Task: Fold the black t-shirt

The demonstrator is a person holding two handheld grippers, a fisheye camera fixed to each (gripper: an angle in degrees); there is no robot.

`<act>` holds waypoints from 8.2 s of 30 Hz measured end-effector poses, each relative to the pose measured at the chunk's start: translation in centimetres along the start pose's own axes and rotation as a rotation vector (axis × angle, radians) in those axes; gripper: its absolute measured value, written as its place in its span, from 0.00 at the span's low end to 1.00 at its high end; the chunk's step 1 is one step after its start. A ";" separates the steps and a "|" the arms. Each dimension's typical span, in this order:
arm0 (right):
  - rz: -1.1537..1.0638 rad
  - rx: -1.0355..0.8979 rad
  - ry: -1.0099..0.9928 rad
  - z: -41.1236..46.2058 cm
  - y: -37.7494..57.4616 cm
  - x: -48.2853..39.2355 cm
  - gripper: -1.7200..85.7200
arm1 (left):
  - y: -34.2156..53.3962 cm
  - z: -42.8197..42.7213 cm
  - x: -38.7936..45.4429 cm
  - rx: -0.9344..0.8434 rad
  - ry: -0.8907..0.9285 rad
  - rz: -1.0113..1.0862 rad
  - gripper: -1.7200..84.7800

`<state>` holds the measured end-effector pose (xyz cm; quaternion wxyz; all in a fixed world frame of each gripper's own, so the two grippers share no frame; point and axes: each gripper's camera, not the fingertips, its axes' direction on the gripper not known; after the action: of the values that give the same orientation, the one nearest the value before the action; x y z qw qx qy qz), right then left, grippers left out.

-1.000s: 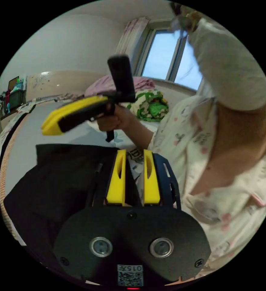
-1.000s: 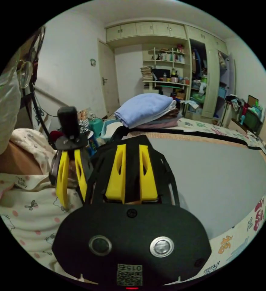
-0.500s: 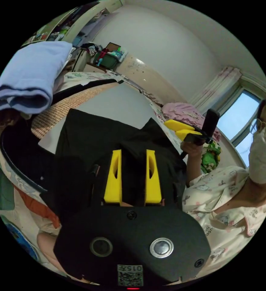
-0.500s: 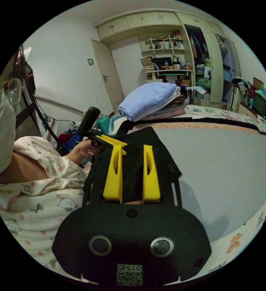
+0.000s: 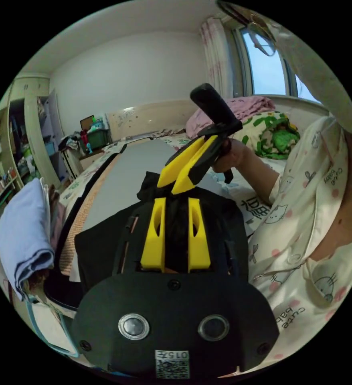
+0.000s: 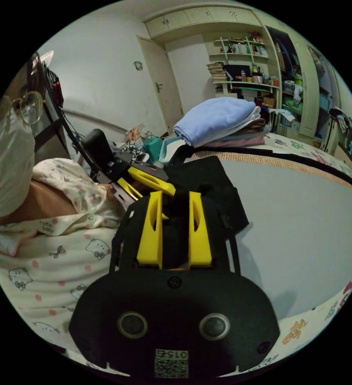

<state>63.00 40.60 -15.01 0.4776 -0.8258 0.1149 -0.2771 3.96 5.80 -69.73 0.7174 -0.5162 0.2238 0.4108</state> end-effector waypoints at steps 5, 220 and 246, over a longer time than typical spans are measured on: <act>-0.019 -0.030 0.069 1.5 0.7 -3.7 0.04 | 0.0 -0.4 2.0 -0.012 -0.016 0.032 0.12; 0.791 0.404 0.856 -31.6 -26.3 10.7 0.04 | -24.0 -0.5 -31.2 0.184 -0.221 -0.458 0.08; 0.749 0.027 0.700 -16.2 -44.0 25.6 0.03 | -24.7 11.0 -31.6 -0.285 0.094 -0.199 0.04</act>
<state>71.50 40.02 37.66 0.4877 -0.5793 0.5524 -0.3484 5.27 1.46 -28.38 0.6630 -0.6507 0.1446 0.3408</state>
